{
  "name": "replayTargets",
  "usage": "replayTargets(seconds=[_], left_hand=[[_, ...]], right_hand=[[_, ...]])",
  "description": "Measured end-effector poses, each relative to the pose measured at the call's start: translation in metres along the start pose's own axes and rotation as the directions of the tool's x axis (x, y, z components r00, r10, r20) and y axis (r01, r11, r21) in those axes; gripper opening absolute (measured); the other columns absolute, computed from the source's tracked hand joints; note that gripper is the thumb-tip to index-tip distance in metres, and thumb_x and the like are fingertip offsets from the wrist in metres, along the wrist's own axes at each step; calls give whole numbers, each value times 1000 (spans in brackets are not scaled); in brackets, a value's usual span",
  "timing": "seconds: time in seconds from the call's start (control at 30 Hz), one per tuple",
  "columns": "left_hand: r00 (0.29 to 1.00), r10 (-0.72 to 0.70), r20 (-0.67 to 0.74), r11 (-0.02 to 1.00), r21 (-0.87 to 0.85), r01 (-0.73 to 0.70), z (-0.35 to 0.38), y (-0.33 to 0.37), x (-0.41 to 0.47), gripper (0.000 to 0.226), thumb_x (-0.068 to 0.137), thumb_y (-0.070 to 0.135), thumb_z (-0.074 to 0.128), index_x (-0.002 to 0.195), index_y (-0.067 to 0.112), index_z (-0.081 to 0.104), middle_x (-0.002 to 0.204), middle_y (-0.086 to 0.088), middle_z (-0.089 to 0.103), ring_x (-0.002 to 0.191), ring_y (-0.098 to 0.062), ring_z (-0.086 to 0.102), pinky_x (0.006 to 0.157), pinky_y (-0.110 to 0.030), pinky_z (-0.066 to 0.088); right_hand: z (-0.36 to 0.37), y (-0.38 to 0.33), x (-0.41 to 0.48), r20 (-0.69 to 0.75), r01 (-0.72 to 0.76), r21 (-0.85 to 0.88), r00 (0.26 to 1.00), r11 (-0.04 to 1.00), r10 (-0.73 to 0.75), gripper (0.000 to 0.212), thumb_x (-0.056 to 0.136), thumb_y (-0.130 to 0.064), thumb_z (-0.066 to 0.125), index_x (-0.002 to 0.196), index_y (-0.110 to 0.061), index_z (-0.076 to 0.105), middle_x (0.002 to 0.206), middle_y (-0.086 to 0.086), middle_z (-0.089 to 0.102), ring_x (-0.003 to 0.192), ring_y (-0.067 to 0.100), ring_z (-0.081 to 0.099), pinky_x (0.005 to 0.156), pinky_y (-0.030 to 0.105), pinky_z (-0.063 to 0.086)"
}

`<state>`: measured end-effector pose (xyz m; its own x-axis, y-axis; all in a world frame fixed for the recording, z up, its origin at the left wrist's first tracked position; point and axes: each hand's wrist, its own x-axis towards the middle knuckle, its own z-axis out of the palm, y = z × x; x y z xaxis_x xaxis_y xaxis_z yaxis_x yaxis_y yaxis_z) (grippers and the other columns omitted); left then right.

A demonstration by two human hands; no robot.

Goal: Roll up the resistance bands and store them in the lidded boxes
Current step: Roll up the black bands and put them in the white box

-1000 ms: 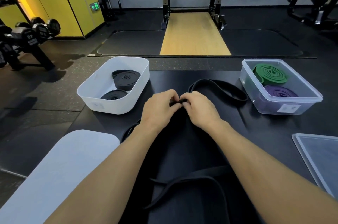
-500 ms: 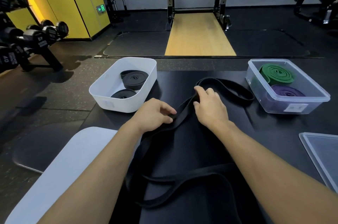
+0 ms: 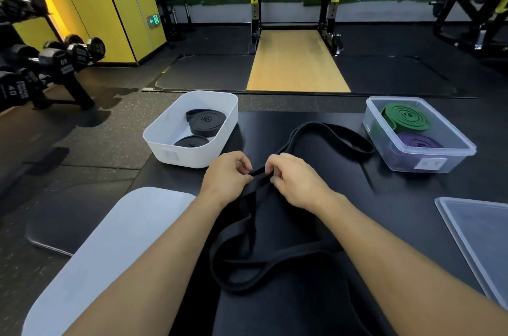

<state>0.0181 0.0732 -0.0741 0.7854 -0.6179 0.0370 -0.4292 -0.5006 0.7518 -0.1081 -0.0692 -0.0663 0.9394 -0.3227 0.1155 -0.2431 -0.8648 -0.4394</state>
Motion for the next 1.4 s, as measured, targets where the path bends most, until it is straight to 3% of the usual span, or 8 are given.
replayTargets(seconds=[0.17, 0.4, 0.6, 0.9, 1.03, 1.13, 1.27, 1.4], left_hand=[[994, -60, 92, 964, -254, 82, -8, 1, -2, 20, 89, 7, 80, 86, 26, 75, 85, 2, 72, 78, -7, 64, 70, -10, 49], [980, -133, 149, 897, -401, 183, -16, -1, -9, 20, 87, -4, 79, 91, 13, 70, 87, -5, 65, 67, -14, 61, 59, -19, 52], [964, -177, 199, 917, -324, 235, -18, 0, -10, 18, 81, 1, 85, 88, 8, 70, 73, -4, 67, 57, -9, 62, 55, -19, 49], [967, -245, 72, 933, -252, 256, -5, 5, -11, 18, 79, -5, 73, 79, 9, 61, 66, -4, 61, 60, -20, 62, 72, -37, 63], [960, -267, 81, 902, -331, 279, -5, 13, -17, 17, 81, -8, 70, 79, 7, 62, 65, -7, 59, 53, -16, 57, 49, -22, 52], [943, -312, 111, 832, -448, 328, -3, 18, -21, 20, 82, -7, 75, 79, 7, 61, 67, -7, 60, 55, -16, 60, 57, -26, 59], [938, -309, 154, 736, -586, 339, -8, 11, -27, 25, 86, 1, 81, 81, 9, 58, 87, -15, 67, 76, -20, 71, 67, -24, 63], [925, -296, 239, 833, -409, 373, -23, 6, -50, 9, 97, 10, 72, 94, 7, 65, 88, -16, 71, 66, -16, 70, 61, -24, 60]], right_hand=[[14, -7, -2, -129, -110, 150, 983, 983, 129, 16, 94, -28, 71, 109, -31, 68, 94, -14, 60, 91, 9, 58, 84, 35, 53], [22, -20, 3, -175, -79, 83, 980, 993, 93, 19, 95, -28, 70, 114, -28, 66, 102, -10, 55, 96, 14, 57, 83, 37, 53], [28, -29, 6, -128, -150, 256, 974, 955, 187, 14, 85, -16, 73, 81, -23, 62, 81, -8, 63, 77, 16, 59, 71, 36, 52], [-1, -42, -29, 277, -369, 563, 927, 740, 251, 12, 90, -22, 75, 92, -11, 71, 84, 8, 77, 73, 25, 77, 71, 37, 65], [-1, -56, -32, 262, -443, 436, 895, 783, 361, 40, 78, -50, 83, 89, -15, 68, 80, 1, 77, 61, 15, 75, 68, 33, 63], [1, -67, -31, 186, -448, 328, 894, 831, 409, 29, 80, -42, 79, 82, -20, 59, 78, 0, 75, 58, 15, 74, 62, 28, 57], [2, -61, -30, 169, -505, 450, 858, 737, 485, 13, 82, -29, 72, 81, -17, 66, 80, 2, 74, 66, 20, 76, 69, 33, 62], [5, -50, -29, 240, -527, 660, 823, 536, 514, 11, 84, -11, 73, 79, -10, 63, 80, 7, 65, 69, 22, 70, 61, 33, 64]])
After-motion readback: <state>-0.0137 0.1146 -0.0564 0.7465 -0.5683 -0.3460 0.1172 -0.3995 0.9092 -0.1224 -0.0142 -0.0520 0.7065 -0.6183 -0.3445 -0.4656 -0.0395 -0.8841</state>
